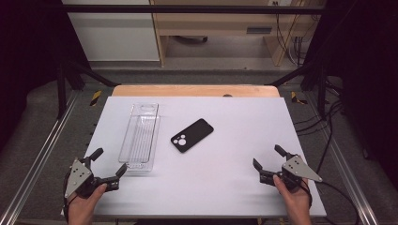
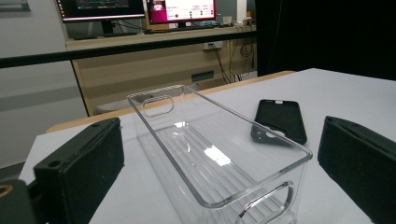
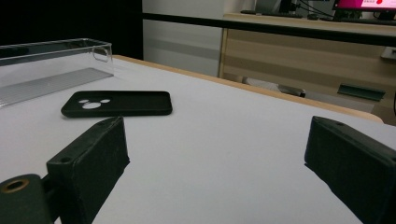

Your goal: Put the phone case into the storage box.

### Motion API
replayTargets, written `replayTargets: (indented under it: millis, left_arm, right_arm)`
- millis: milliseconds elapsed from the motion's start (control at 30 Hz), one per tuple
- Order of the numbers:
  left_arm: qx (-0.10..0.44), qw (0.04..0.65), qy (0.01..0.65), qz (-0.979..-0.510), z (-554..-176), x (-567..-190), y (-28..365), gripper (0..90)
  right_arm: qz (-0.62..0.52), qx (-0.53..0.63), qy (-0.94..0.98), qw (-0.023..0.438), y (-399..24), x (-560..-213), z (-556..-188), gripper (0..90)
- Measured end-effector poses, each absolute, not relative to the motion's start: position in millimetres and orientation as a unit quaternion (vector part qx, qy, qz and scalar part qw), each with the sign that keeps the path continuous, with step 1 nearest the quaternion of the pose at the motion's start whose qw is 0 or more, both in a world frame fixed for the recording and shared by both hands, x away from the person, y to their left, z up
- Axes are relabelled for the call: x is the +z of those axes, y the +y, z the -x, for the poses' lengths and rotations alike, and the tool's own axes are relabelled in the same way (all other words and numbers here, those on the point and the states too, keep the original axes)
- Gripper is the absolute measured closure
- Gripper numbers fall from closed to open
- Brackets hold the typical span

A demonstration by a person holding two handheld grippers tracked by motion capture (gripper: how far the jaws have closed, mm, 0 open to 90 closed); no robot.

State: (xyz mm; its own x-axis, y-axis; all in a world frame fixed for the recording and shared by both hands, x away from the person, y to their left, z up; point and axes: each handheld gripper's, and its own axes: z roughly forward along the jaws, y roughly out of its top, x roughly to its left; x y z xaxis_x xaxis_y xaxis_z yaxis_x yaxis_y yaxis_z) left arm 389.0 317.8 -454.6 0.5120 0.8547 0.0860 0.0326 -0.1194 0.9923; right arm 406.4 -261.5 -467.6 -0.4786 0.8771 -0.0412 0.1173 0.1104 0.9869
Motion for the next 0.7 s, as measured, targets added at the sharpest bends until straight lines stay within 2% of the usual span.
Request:
replayTargets:
  millis: [400,700]
  left_arm:
    - [0.359,0.570,0.340,-0.656,-389.9,-455.7,316.3,0.1]
    - [0.359,0.569,0.342,-0.656,-390.0,-455.8,316.3,0.2]
  right_arm:
    - [-0.400,0.534,0.673,0.318,-261.3,-469.2,-406.5,5.9]
    - [-0.405,0.490,0.689,0.348,-254.7,-470.3,-406.0,5.7]
